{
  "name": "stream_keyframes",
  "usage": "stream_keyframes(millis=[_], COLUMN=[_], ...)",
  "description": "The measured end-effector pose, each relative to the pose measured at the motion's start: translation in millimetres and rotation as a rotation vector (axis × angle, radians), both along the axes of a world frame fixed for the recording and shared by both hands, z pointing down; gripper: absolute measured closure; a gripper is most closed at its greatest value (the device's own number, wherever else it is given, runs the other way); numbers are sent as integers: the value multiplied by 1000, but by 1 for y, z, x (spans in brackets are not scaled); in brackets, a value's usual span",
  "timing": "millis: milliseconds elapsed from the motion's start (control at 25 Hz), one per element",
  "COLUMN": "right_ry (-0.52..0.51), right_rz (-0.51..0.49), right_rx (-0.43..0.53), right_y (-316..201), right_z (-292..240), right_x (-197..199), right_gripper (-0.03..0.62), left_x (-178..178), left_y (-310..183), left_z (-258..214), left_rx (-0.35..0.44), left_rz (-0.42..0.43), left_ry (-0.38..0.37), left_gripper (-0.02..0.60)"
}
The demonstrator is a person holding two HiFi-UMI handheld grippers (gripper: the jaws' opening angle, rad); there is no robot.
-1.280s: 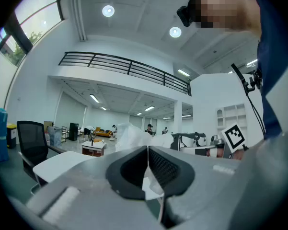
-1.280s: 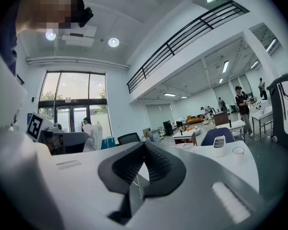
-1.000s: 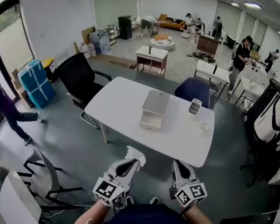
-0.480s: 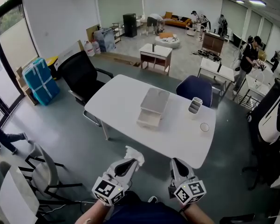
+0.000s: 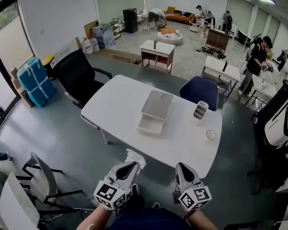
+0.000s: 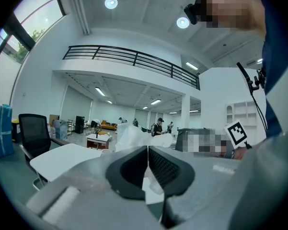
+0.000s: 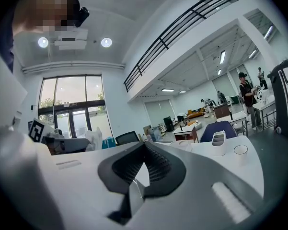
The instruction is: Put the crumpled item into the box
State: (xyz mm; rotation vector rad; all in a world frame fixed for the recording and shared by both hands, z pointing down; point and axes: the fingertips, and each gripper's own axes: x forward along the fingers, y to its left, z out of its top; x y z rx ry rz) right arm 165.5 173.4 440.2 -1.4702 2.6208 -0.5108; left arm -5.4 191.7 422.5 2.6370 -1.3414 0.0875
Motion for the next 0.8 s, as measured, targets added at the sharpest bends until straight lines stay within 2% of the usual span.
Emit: stream_keyframes(millis=[400,800], right_ry=[68,196], right_rz=[76,176], right_rx=[14,100], right_y=[-85,-168], right_z=[-6,-28], right_x=[-29,-49], right_gripper=[592,592], left_x=[-45,-102], left_y=[-94,-156], left_z=[-1,2], left_rx=[16,34], left_rz=[29,37], left_ry=[34,69], left_gripper=[572,572])
